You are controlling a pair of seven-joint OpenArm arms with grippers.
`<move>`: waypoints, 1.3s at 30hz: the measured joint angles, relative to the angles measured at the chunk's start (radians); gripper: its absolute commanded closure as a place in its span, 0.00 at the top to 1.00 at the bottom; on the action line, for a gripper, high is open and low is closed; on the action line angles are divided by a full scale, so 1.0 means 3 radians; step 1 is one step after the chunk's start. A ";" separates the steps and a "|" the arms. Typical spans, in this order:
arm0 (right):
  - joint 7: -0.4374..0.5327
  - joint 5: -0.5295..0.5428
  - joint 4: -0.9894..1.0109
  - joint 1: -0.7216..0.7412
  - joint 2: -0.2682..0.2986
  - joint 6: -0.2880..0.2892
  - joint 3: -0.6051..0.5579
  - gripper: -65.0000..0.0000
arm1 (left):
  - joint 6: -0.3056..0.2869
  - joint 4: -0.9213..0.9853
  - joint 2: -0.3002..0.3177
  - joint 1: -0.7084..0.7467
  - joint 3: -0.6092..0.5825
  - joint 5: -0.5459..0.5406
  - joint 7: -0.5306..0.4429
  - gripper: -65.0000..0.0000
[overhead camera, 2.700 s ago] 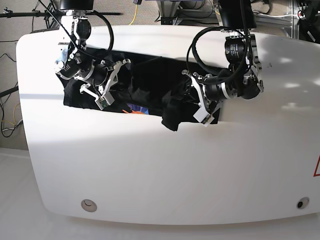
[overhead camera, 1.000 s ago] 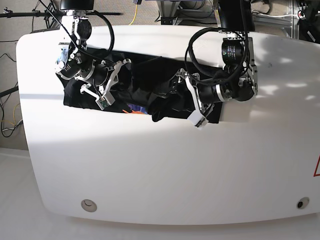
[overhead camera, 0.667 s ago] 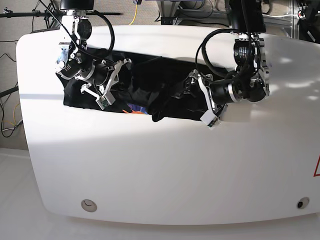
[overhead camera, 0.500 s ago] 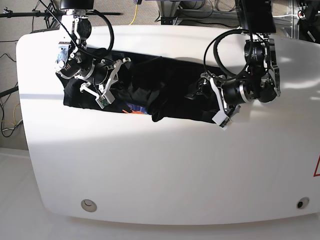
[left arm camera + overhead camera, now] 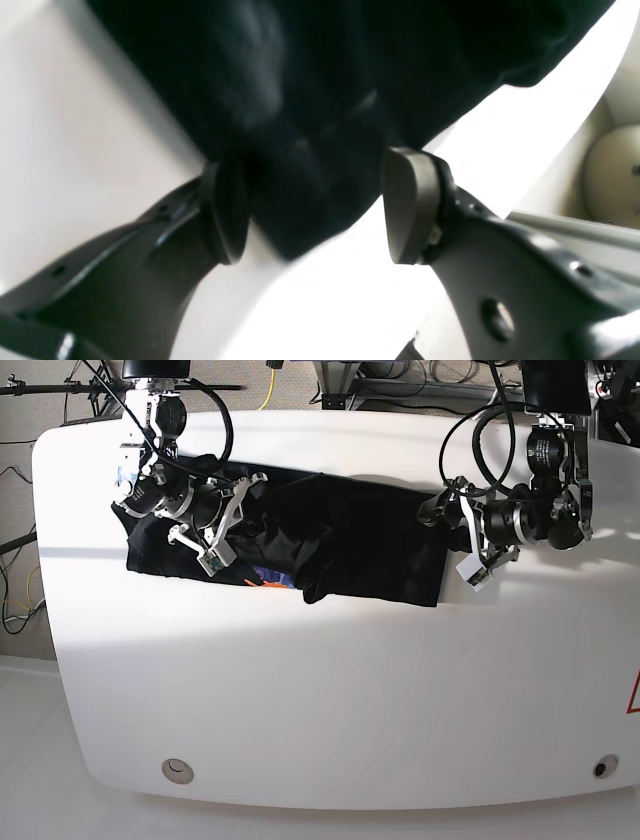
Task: Fold the T-shirt properly
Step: 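Lower the folded end onto the strip and open the left gripper, then drag the strip end held by the right gripper outward along the table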
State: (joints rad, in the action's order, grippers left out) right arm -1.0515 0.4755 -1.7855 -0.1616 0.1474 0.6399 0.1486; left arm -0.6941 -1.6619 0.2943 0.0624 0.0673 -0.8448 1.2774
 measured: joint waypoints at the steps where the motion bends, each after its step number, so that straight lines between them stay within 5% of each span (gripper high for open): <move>1: 0.0000 -0.0024 0.0001 0.0001 0.0001 -0.0004 0.0000 0.06 | 0.0000 0.0010 -0.0001 -0.0015 -0.0041 -0.0034 -0.0014 0.60; 9: 0.0000 -0.0074 0.0001 0.0018 0.0017 -0.0024 0.0005 0.05 | -0.0006 0.0160 -0.0164 -0.0114 -0.0173 -0.0008 0.0034 0.61; 17: 0.0003 -0.0066 0.0024 0.0006 0.0017 0.0000 0.0000 0.04 | 0.0000 0.0440 -0.0608 -0.0254 -0.0154 -0.0023 -0.0001 0.54; 23: 0.0011 -0.0055 0.0047 0.0010 0.0027 0.0013 0.0060 0.02 | 0.0005 0.0514 -0.0730 -0.0233 -0.0099 0.0314 -0.0141 0.03; 25: 0.0011 -0.0036 0.0047 0.0013 0.0025 0.0027 0.0099 0.02 | 0.0001 0.0516 -0.0721 -0.0203 -0.0089 0.0378 -0.0189 0.00; 29: 0.0011 -0.0018 0.0053 0.0028 0.0025 0.0025 0.0215 0.04 | 0.0001 0.0516 -0.0721 -0.0183 -0.0064 0.0516 -0.0309 0.00; 35: 0.0025 -0.0028 -0.0069 0.0076 0.0027 0.0024 0.0510 0.05 | 0.0001 0.0525 -0.0698 -0.0189 -0.0001 0.0538 -0.0315 0.31; 39: 0.0003 -0.0031 -0.0178 0.0113 0.0034 0.0024 0.0645 0.07 | 0.0001 0.0526 -0.0661 -0.0181 0.0052 0.0481 -0.0285 0.36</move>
State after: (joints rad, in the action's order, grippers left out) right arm -1.0508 0.4664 -1.8389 -0.1276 0.1577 0.6472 0.3420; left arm -0.6937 -1.5040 0.0959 0.0082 0.0830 -0.7006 1.1919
